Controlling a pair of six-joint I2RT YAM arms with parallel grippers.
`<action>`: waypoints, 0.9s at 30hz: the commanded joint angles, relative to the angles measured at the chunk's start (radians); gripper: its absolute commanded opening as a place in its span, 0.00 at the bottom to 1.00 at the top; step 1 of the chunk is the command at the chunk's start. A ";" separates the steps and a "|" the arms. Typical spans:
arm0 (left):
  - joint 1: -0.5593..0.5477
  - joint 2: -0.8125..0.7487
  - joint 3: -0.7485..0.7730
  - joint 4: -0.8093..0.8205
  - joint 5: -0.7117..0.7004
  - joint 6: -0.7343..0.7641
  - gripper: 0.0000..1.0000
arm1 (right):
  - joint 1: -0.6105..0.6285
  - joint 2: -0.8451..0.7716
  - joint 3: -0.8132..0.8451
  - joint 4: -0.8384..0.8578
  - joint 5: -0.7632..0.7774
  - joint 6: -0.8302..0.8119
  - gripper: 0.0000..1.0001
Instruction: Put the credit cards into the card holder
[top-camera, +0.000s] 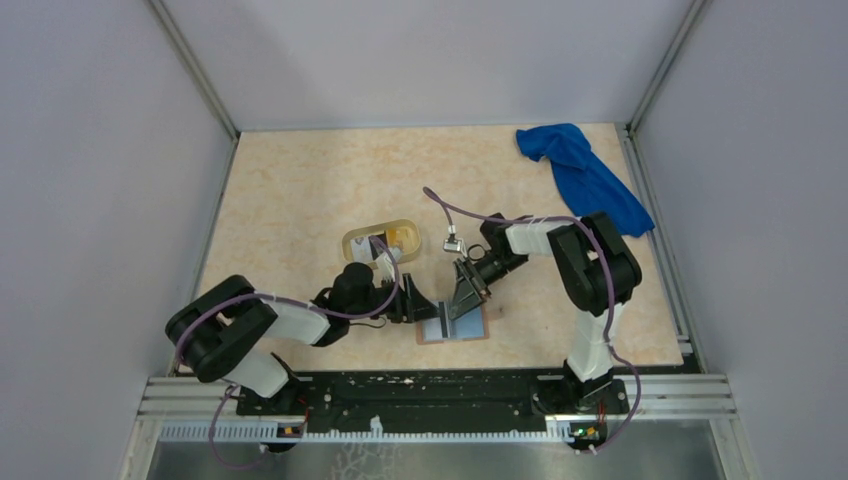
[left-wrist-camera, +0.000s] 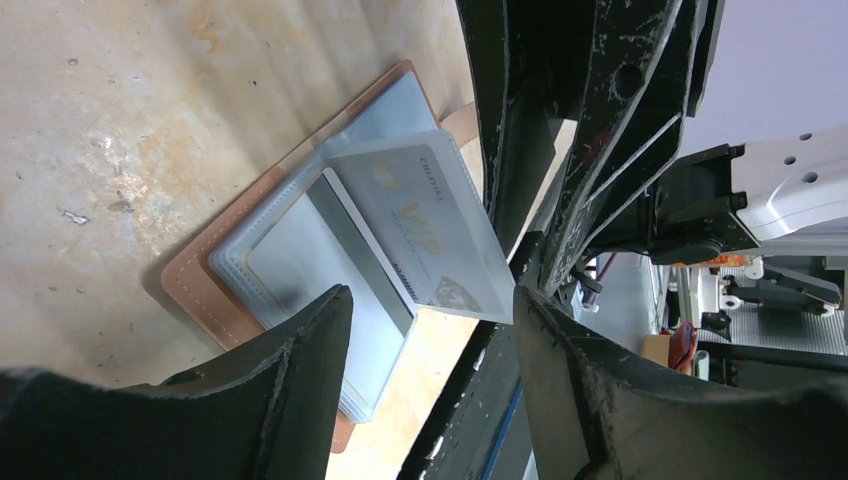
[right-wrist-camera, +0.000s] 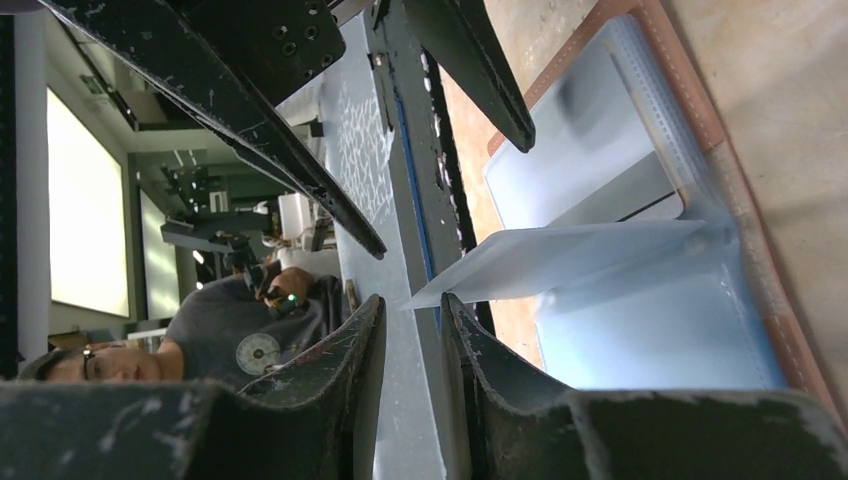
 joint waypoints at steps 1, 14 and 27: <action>-0.006 0.017 0.010 0.082 0.019 -0.023 0.66 | 0.021 0.004 0.039 0.017 -0.017 -0.028 0.26; -0.008 0.055 0.017 0.107 0.028 -0.046 0.65 | 0.069 0.001 0.002 0.150 0.169 0.078 0.08; -0.019 0.055 0.049 0.006 -0.020 -0.032 0.51 | 0.093 0.000 -0.004 0.182 0.258 0.105 0.05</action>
